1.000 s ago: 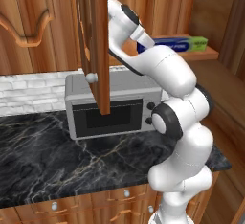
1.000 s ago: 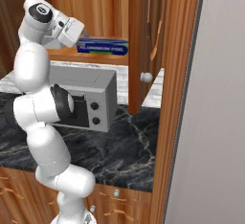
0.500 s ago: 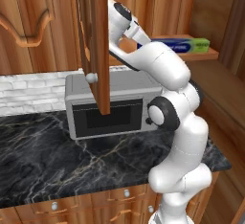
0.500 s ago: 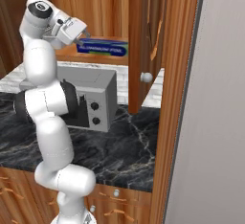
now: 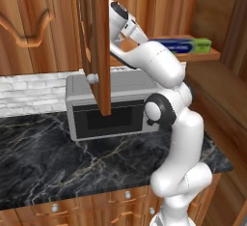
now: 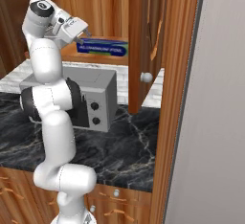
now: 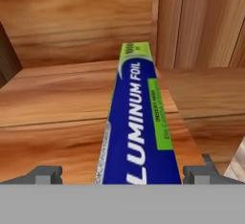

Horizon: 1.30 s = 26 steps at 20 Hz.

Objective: Retrieve the tupperware and aluminum foil from the cabinet and place them on the dining counter near the plate with squash and carrot to prepare for storing leftovers.

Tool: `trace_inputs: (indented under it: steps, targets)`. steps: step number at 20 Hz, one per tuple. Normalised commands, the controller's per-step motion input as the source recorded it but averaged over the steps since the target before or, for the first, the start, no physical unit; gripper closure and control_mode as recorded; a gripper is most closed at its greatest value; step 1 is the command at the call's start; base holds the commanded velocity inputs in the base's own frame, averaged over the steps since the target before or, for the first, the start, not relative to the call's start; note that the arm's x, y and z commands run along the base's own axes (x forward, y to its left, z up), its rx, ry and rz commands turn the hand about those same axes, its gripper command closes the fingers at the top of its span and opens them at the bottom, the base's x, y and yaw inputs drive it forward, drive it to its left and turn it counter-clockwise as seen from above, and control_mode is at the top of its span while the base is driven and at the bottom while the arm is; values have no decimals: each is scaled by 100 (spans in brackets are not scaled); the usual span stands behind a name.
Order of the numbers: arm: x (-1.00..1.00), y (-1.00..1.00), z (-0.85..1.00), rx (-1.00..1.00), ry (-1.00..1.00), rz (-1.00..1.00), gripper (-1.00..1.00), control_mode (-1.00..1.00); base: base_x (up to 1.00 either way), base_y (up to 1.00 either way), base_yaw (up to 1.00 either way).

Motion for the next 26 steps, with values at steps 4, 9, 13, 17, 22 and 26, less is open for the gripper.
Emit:
trace_inputs:
  steps: [4,9,13,17,22,26]
  targets:
    - [4,0,-25,0,1,0,-100,-100,0,0,0]
    - [0,0,-32,0,0,0,-100,-100,0,0,0]
    - [0,-10,-43,0,0,2,-100,-100,0,0,0]
    - [0,-8,-54,0,0,3,100,-100,0,0,0]
    - [-14,-2,-28,0,0,7,100,-100,0,0,0]
    - [-18,-1,0,0,0,9,100,-100,0,0,0]
